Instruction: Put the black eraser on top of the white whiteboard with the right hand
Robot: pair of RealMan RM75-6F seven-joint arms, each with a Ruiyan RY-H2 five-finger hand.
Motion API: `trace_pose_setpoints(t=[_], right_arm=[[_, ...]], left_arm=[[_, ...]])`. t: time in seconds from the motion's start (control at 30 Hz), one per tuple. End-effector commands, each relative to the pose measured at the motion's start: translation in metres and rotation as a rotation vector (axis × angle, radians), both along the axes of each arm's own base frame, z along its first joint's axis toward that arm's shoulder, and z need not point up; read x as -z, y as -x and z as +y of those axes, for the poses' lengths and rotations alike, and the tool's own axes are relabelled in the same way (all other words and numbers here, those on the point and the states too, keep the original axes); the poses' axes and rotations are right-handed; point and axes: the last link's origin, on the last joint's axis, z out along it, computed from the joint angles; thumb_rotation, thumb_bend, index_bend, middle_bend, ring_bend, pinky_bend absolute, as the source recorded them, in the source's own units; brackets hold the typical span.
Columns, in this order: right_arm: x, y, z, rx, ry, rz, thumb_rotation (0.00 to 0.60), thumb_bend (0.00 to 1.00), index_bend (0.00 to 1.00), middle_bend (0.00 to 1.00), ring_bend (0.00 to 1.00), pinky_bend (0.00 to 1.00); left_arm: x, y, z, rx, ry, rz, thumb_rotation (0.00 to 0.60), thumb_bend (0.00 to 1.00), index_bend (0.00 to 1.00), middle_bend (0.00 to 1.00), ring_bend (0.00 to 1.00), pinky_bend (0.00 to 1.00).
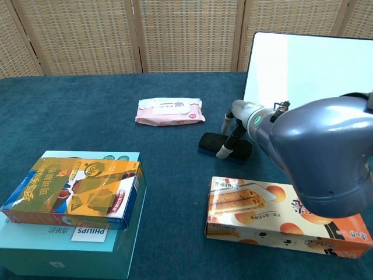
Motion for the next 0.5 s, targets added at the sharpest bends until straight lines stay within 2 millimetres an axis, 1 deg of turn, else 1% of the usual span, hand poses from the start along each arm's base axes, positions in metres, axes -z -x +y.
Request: trace_pose_setpoints(t=[0.03, 0.5], right_arm=[[-0.0002, 0.0006, 0.0, 0.001, 0.001, 0.0, 0.6, 0.18, 0.35, 0.0, 0.0, 0.0], [-0.0005, 0.0006, 0.0016, 0.001, 0.012, -0.001, 0.6, 0.2, 0.43, 0.0, 0.0, 0.0]], left_arm=[[-0.0002, 0.0002, -0.0001, -0.001, 0.001, -0.001, 0.6, 0.3, 0.0, 0.0, 0.0, 0.0], [-0.0009, -0.0004, -0.0006, -0.001, 0.001, -0.01, 0.6, 0.3, 0.0, 0.0, 0.0, 0.0]])
